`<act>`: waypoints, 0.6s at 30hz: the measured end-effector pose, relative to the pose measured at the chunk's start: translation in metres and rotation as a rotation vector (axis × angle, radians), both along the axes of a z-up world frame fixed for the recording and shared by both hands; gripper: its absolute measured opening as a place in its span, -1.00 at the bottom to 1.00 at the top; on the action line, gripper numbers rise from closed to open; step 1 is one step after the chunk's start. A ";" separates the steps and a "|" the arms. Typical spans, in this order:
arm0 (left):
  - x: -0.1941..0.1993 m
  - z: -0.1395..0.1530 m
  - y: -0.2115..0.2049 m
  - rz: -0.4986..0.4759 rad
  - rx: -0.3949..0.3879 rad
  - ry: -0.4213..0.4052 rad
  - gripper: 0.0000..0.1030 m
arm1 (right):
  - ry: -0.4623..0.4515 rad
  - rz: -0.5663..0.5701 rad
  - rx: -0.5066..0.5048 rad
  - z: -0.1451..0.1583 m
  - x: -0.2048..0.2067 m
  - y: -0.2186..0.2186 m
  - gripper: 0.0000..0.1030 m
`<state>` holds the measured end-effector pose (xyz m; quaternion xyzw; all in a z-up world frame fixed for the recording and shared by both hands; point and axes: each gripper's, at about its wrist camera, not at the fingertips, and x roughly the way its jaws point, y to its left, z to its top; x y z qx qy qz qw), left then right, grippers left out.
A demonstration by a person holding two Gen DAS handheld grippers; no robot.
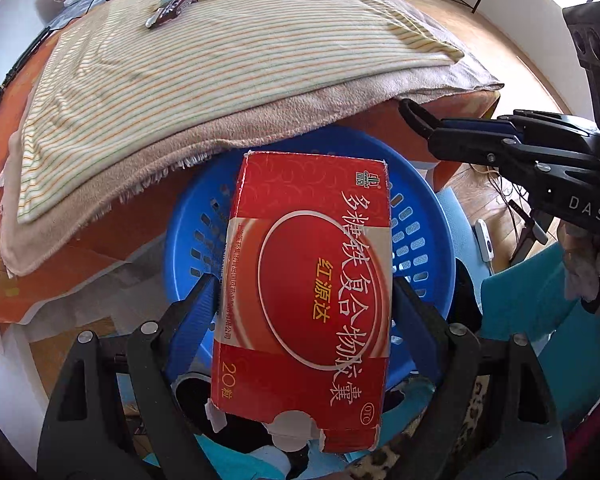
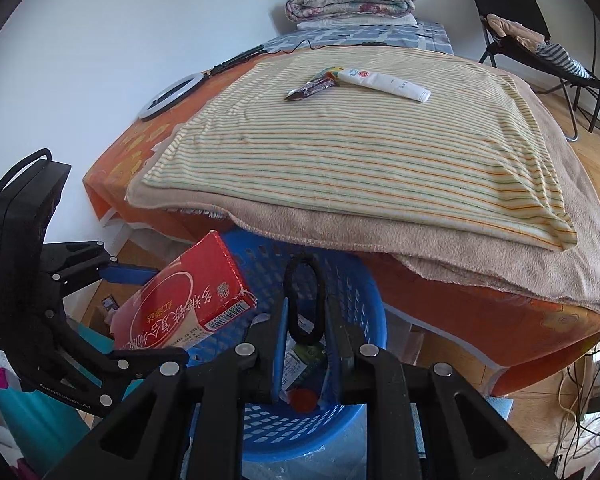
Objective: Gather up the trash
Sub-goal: 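Carry the tissue box and hair tie over the basket and open both tools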
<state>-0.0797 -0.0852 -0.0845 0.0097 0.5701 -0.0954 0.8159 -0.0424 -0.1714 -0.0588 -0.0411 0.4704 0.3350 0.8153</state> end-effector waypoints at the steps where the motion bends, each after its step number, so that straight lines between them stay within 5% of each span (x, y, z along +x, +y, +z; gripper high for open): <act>1: -0.001 -0.003 -0.002 -0.002 0.000 0.005 0.69 | 0.005 0.005 0.000 -0.002 -0.002 0.001 -0.67; 18: 0.000 -0.024 -0.017 -0.041 0.013 0.043 0.70 | 0.052 0.028 -0.008 -0.022 -0.005 0.012 -0.61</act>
